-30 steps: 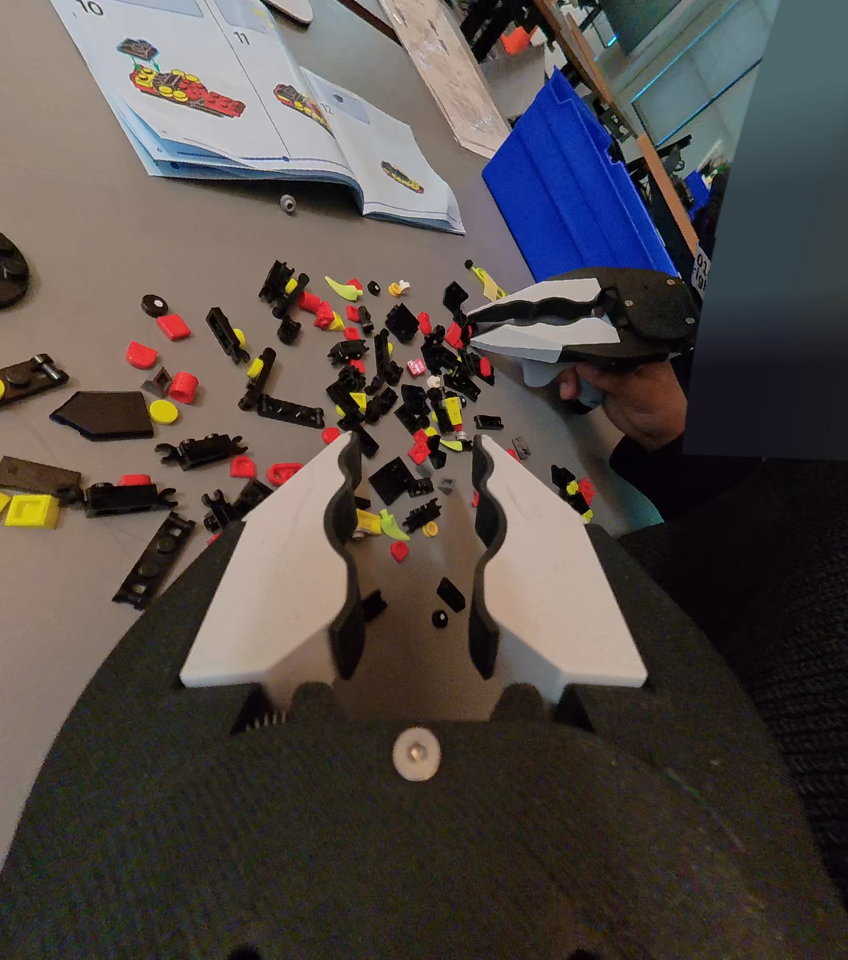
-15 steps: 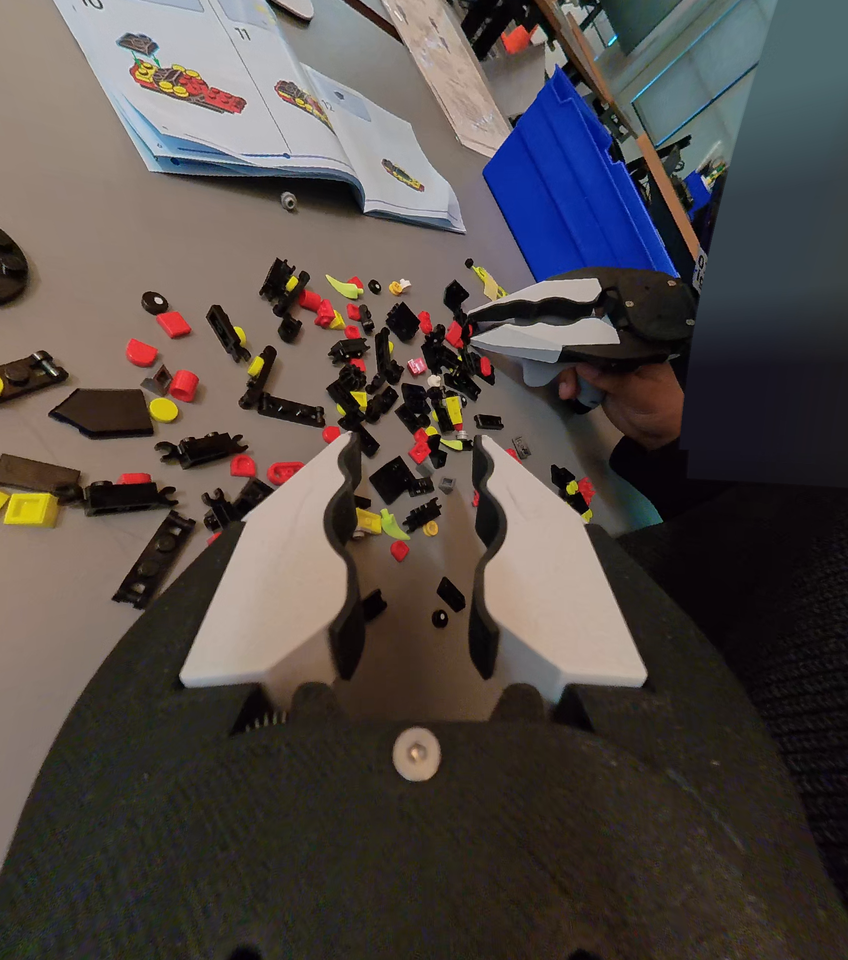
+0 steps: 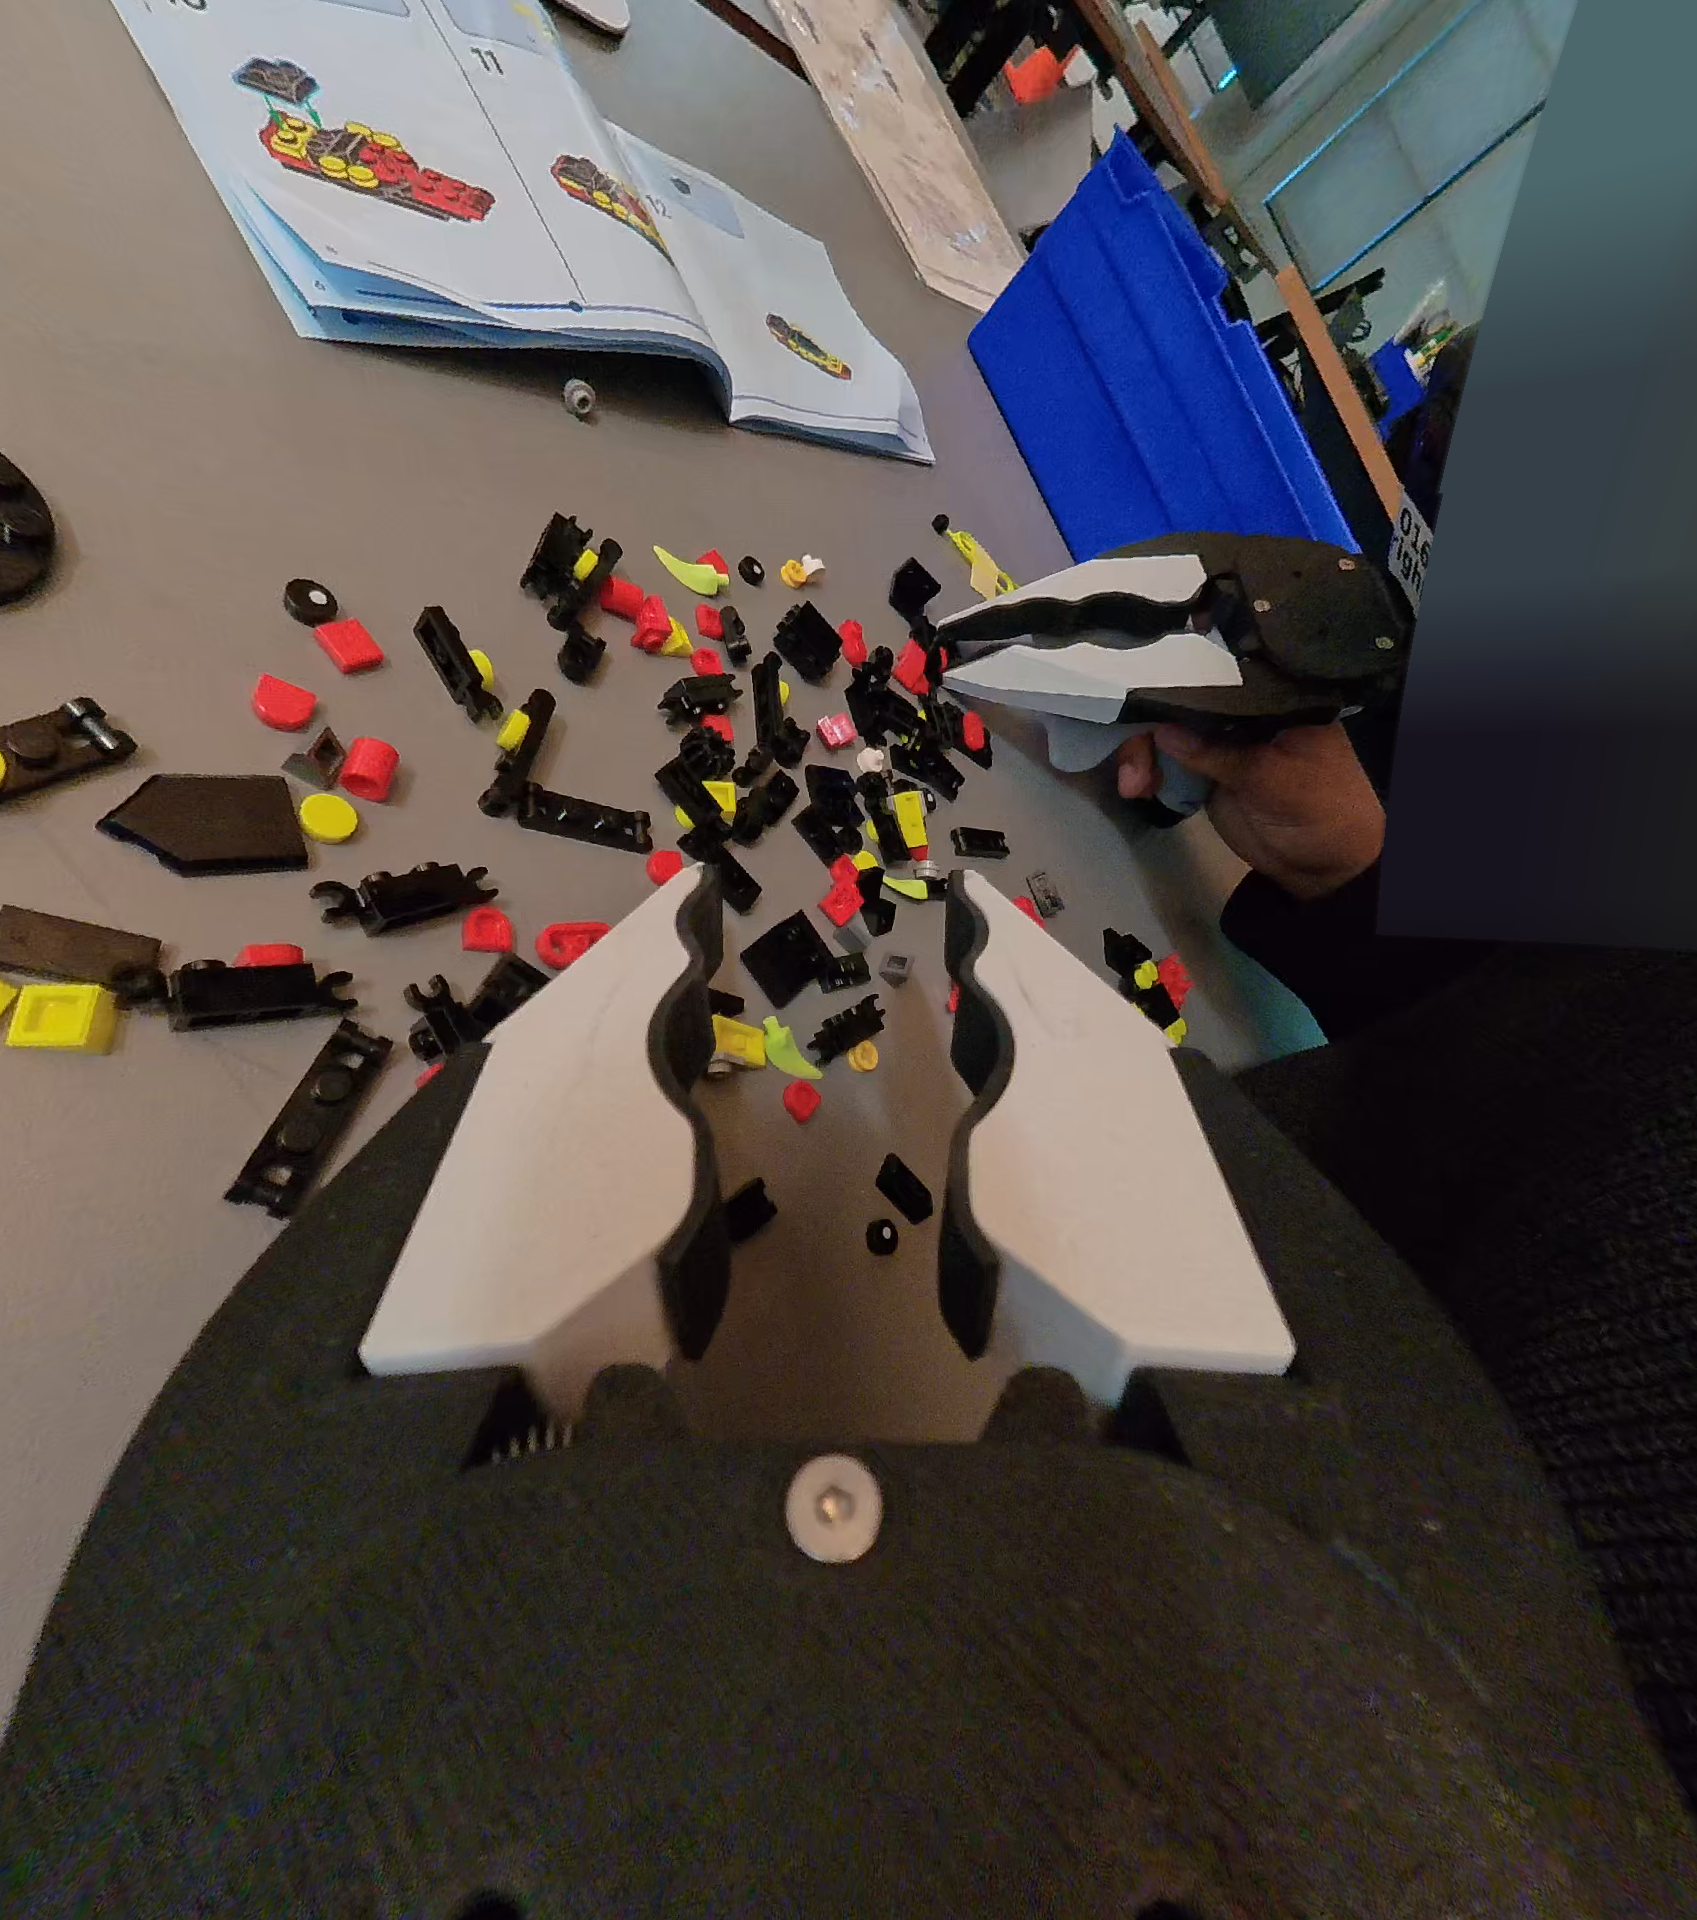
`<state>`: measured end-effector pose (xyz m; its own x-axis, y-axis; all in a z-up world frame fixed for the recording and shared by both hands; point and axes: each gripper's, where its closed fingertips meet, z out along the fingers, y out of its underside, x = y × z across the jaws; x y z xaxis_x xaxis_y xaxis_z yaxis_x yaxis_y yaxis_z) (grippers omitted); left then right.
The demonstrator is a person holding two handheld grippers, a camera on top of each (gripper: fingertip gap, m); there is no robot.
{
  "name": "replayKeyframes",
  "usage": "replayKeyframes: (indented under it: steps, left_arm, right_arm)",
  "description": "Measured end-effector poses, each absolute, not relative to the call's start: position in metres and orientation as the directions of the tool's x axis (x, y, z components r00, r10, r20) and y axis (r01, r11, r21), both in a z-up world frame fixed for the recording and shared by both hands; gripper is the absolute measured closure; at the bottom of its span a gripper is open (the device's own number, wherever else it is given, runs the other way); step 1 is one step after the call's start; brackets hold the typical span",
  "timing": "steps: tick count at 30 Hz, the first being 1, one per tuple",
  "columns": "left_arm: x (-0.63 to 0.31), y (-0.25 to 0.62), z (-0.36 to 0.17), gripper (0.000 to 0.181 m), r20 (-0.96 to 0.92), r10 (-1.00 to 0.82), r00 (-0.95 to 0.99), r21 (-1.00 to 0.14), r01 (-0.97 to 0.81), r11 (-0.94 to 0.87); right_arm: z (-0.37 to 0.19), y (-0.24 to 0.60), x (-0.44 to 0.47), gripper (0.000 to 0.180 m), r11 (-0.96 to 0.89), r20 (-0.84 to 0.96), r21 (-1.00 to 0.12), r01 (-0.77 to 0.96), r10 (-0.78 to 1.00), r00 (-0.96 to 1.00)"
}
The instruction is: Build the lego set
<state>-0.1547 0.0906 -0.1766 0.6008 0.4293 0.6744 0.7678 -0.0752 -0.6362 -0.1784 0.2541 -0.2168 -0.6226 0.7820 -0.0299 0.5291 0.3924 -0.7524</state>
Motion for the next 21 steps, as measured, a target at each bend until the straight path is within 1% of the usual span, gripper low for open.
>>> replayKeyframes:
  steps: [3,8,11,13,18,21]
  left_arm:
    - [-0.154,0.091,-0.175,0.139,0.671,0.428,0.606,-0.64,0.764,-0.078]
    - [-0.149,0.094,-0.164,0.139,0.658,0.409,0.632,-0.667,0.741,-0.073]
    - [-0.139,0.102,-0.154,0.14,0.676,0.36,0.644,-0.669,0.74,-0.067]
    - [-0.133,0.106,-0.151,0.14,0.674,0.341,0.655,-0.674,0.734,-0.079]
    - [-0.124,0.109,-0.15,0.14,0.626,0.348,0.698,-0.707,0.696,-0.124]
    - [-0.117,0.114,-0.148,0.14,0.639,0.322,0.698,-0.702,0.701,-0.126]
  right_arm:
    - [-0.217,0.256,-0.179,0.164,0.39,-0.023,-0.752,0.531,0.79,-0.612]
    - [-0.217,0.269,-0.177,0.164,0.327,-0.057,-0.751,0.574,0.834,-0.549]
    - [-0.216,0.28,-0.168,0.165,0.289,-0.081,-0.729,0.62,0.863,-0.498]
    - [-0.215,0.288,-0.158,0.165,0.282,-0.068,-0.707,0.649,0.886,-0.459]
    - [-0.203,0.295,-0.123,0.164,0.288,0.007,-0.712,0.64,0.915,-0.404]
    - [-0.206,0.299,-0.096,0.164,0.297,0.023,-0.699,0.65,0.918,-0.395]
